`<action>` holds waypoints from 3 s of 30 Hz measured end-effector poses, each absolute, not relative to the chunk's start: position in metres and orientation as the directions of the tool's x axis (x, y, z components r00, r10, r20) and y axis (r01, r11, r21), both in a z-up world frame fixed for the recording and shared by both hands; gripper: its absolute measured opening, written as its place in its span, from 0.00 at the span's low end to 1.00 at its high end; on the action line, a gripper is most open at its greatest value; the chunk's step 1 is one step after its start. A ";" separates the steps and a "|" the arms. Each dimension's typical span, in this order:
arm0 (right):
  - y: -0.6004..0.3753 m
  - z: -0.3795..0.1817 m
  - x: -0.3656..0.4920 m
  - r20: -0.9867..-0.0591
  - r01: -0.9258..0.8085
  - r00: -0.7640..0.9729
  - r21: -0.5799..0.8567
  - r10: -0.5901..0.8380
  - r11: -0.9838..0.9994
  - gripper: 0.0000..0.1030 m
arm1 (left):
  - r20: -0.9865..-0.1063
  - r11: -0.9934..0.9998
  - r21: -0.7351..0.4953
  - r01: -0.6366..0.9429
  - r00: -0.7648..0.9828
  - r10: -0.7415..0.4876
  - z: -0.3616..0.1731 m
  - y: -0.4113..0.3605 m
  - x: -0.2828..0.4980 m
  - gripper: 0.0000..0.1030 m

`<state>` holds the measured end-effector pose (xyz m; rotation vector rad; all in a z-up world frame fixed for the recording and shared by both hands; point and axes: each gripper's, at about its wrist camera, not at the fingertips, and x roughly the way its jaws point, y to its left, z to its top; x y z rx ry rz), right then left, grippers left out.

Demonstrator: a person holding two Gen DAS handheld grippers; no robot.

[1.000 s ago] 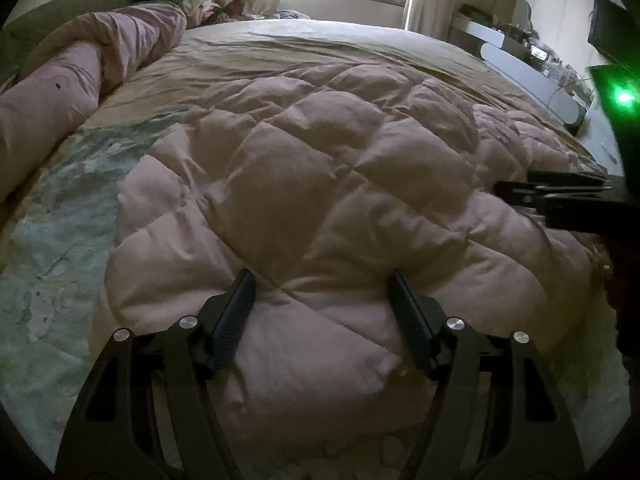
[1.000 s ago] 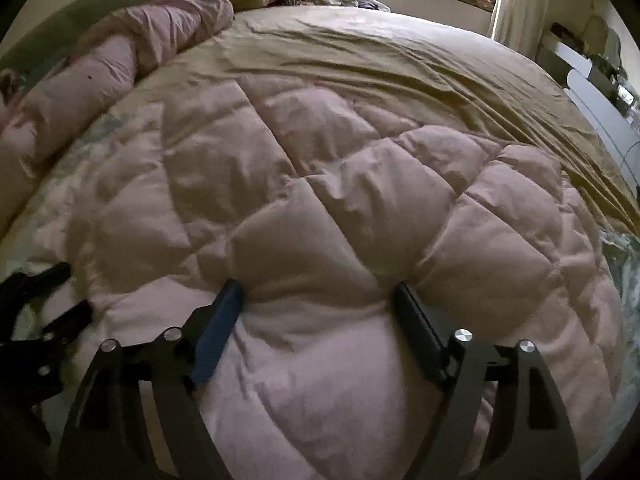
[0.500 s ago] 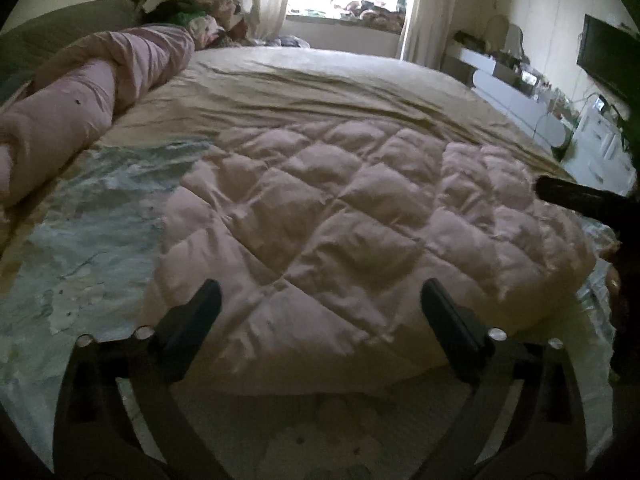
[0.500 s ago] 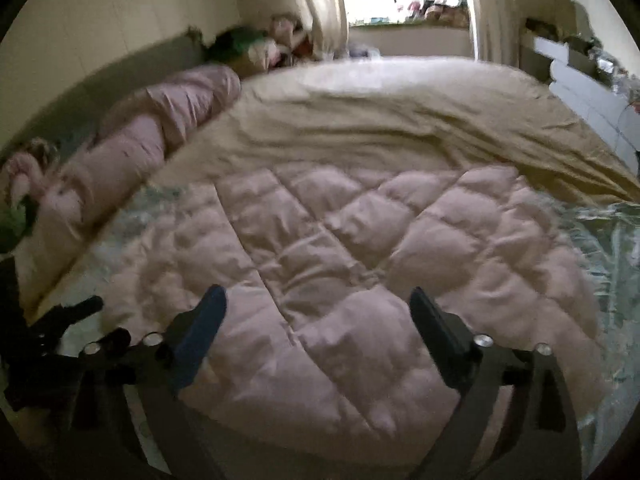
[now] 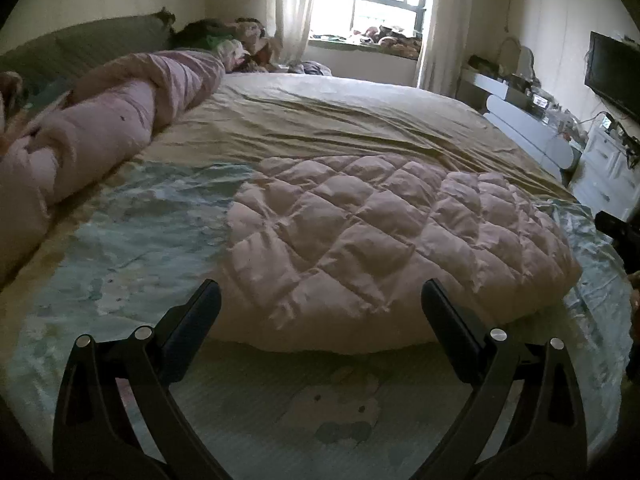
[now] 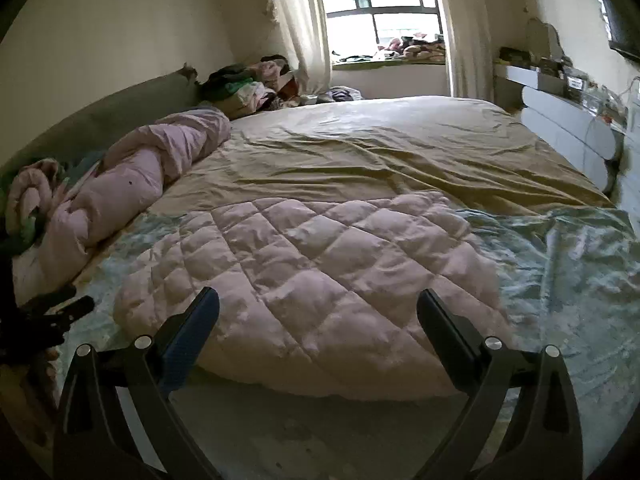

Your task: Fold large clothes

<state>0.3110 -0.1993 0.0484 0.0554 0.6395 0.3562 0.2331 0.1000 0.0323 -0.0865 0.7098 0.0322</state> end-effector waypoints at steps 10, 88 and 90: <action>-0.246 0.045 0.288 -0.557 -0.231 0.778 0.176 0.290 0.957 0.96 | -0.628 0.997 -0.015 -0.082 0.776 0.054 0.037 0.101 0.209 0.91; -0.277 -0.066 0.394 -0.683 -0.110 0.630 0.391 0.369 0.914 0.41 | -0.749 0.921 -0.345 -0.182 0.645 -0.153 -0.062 0.158 0.331 0.42; -0.267 -0.058 0.388 -0.683 -0.137 0.651 0.324 0.332 0.936 0.38 | -0.744 0.931 -0.322 -0.169 0.653 -0.139 -0.057 0.155 0.329 0.38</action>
